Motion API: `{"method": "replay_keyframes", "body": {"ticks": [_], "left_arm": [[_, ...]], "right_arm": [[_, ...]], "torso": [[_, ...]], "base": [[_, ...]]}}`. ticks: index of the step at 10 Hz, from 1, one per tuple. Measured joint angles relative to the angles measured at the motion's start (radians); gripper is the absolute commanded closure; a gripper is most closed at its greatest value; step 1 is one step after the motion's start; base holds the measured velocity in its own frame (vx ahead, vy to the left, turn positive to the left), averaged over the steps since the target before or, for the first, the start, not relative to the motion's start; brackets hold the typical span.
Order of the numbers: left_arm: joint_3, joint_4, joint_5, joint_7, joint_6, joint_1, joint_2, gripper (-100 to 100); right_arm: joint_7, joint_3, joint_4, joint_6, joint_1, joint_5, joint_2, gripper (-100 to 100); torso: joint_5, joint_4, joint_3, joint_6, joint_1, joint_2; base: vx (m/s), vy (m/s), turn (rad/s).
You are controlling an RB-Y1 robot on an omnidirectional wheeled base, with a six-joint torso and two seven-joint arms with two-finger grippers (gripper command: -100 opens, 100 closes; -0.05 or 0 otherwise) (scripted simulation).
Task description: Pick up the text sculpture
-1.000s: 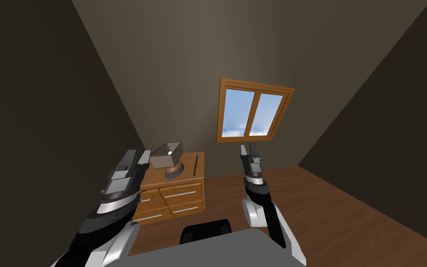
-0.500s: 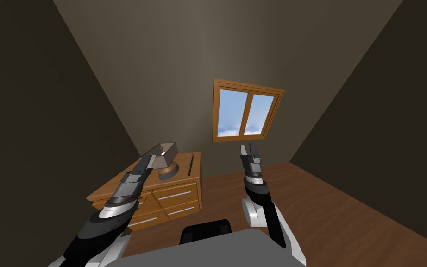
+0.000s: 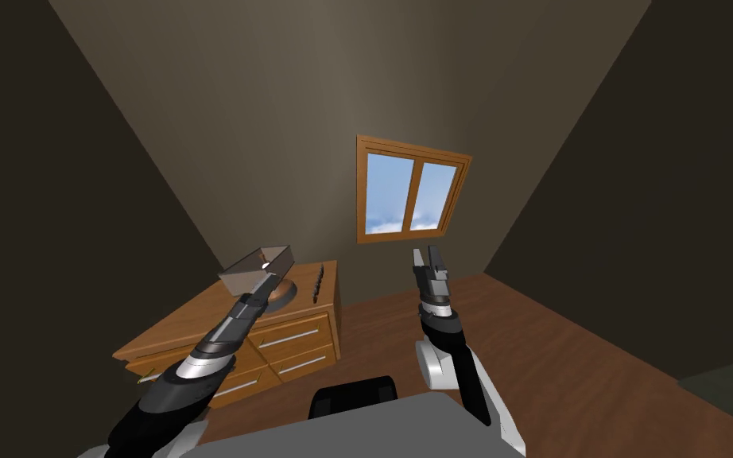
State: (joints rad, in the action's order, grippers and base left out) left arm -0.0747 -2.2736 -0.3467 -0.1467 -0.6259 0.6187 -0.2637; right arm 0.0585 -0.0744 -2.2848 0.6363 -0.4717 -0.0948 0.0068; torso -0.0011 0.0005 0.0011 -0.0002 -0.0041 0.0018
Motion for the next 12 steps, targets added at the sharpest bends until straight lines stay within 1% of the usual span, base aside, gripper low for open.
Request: {"method": "replay_keyframes", "body": {"ticks": [1, 2, 3, 4, 5, 6, 7, 8, 9, 10, 11, 12], "left_arm": [[0.001, 0.002, -0.019, -0.001, -0.003, 0.005, -0.002, -100], [-0.010, 0.014, -0.043, 0.000, -0.013, 0.023, -0.025, -100], [-0.008, 0.016, -0.074, 0.001, -0.010, 0.027, -0.036, -100], [-0.010, 0.027, -0.104, 0.001, -0.006, 0.037, -0.061, -100], [-0.009, 0.035, -0.135, -0.002, -0.008, 0.045, -0.070, -100], [-0.011, 0.032, -0.160, -0.001, -0.006, 0.049, -0.076, -100], [-0.014, 0.033, -0.189, 0.000, -0.004, 0.068, -0.099, -100], [-0.016, 0.042, -0.219, 0.000, -0.004, 0.071, -0.112, -100], [-0.017, 0.042, -0.241, 0.000, -0.004, 0.075, -0.116, -100], [-0.019, 0.051, -0.269, -0.001, -0.005, 0.089, -0.138, -100], [-0.021, 0.055, -0.299, -0.002, -0.005, 0.096, -0.152, -100], [-0.020, 0.054, -0.322, -0.003, -0.004, 0.100, -0.155, -100]], "right_arm": [[0.000, 0.000, 0.000, 0.000, 0.000, 0.000, 0.000, 0], [0.000, 0.000, 0.000, 0.000, 0.000, 0.000, 0.000, 0], [0.000, 0.000, 0.000, 0.000, 0.000, 0.000, 0.000, 0], [0.000, 0.000, 0.000, 0.000, 0.000, 0.000, 0.000, 0], [0.000, 0.000, 0.000, 0.000, 0.000, 0.000, 0.000, 0], [0.000, 0.000, 0.000, 0.000, 0.000, 0.000, 0.000, 0], [0.000, 0.000, 0.000, 0.000, 0.000, 0.000, 0.000, 0], [0.000, 0.000, 0.000, 0.000, 0.000, 0.000, 0.000, 0], [0.000, 0.000, 0.000, 0.000, 0.000, 0.000, 0.000, 0], [0.000, 0.000, 0.000, 0.000, 0.000, 0.000, 0.000, 0], [0.000, 0.000, 0.000, 0.000, 0.000, 0.000, 0.000, 0], [0.000, 0.000, 0.000, 0.000, 0.000, 0.000, 0.000, 0]], "torso": [[0.001, 0.000, 0.000, 0.000, 0.002, 0.000], [0.000, 0.000, 0.000, 0.000, 0.001, 0.000], [0.000, 0.000, 0.000, 0.000, 0.001, 0.000], [0.000, 0.000, -0.001, 0.000, 0.000, -0.001], [0.000, 0.000, -0.001, 0.000, 0.000, -0.001], [0.000, 0.000, 0.000, 0.000, 0.002, -0.001], [0.000, 0.000, -0.001, 0.000, 0.001, -0.001], [0.000, 0.000, -0.001, 0.000, 0.001, -0.001], [0.001, 0.000, 0.000, 0.000, 0.003, -0.001], [0.000, 0.000, 0.000, 0.000, 0.002, -0.001], [0.000, 0.000, 0.000, 0.000, 0.002, -0.001], [0.001, 0.000, 0.000, 0.000, 0.002, -0.001]], "base": [[-0.022, -0.058, -0.177], [-0.015, -0.059, -0.070], [0.003, -0.080, -0.167], [0.001, -0.067, -0.064], [-0.005, -0.030, 0.021], [0.005, -0.058, -0.157], [0.000, -0.053, -0.103], [-0.007, -0.025, 0.009], [-0.006, -0.049, -0.158], [-0.005, -0.049, -0.097], [0.001, -0.032, 0.017], [0.019, -0.060, -0.148]]}}
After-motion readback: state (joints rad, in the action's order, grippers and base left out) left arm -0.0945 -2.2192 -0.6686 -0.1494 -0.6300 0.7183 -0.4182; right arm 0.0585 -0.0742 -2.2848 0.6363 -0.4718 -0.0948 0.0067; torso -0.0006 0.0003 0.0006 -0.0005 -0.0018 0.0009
